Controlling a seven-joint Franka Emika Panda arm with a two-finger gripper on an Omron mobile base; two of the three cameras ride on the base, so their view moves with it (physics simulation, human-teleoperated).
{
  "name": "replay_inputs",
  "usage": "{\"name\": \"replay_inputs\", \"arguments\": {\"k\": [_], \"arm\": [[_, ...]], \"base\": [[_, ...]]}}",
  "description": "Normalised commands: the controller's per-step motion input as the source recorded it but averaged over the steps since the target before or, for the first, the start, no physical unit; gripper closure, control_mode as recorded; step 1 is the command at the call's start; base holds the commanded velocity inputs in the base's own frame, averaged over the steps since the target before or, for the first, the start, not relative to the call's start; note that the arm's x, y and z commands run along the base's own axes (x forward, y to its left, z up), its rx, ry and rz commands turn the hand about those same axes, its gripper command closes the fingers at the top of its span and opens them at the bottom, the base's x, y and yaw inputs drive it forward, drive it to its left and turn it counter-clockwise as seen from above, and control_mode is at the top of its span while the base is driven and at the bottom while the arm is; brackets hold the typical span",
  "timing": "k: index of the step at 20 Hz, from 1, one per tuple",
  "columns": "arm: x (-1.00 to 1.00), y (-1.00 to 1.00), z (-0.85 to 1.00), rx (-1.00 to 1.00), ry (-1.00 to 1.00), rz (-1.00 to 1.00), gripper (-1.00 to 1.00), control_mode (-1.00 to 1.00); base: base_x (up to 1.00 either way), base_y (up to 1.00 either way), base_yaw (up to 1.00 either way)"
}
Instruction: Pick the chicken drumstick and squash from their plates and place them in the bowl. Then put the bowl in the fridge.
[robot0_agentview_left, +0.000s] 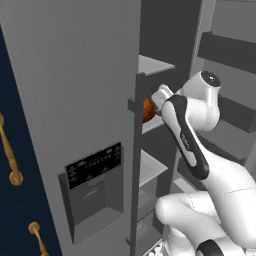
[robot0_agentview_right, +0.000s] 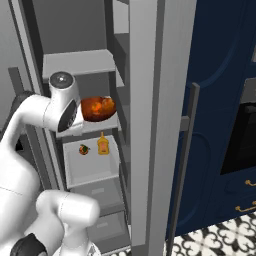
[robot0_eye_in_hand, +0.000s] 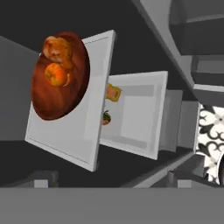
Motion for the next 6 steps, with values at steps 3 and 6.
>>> {"name": "replay_inputs", "arguments": {"k": [3,6], "arm": [[-1.00,-0.03,0.36,0.00,-0.10,0.00,-1.00,-1.00],[-1.00,-0.05,0.26,0.00,-0.08,0.00,-1.00,-1.00]], "base": [[0.00,0.00,0.00],[0.00,0.00,0.00]]}}
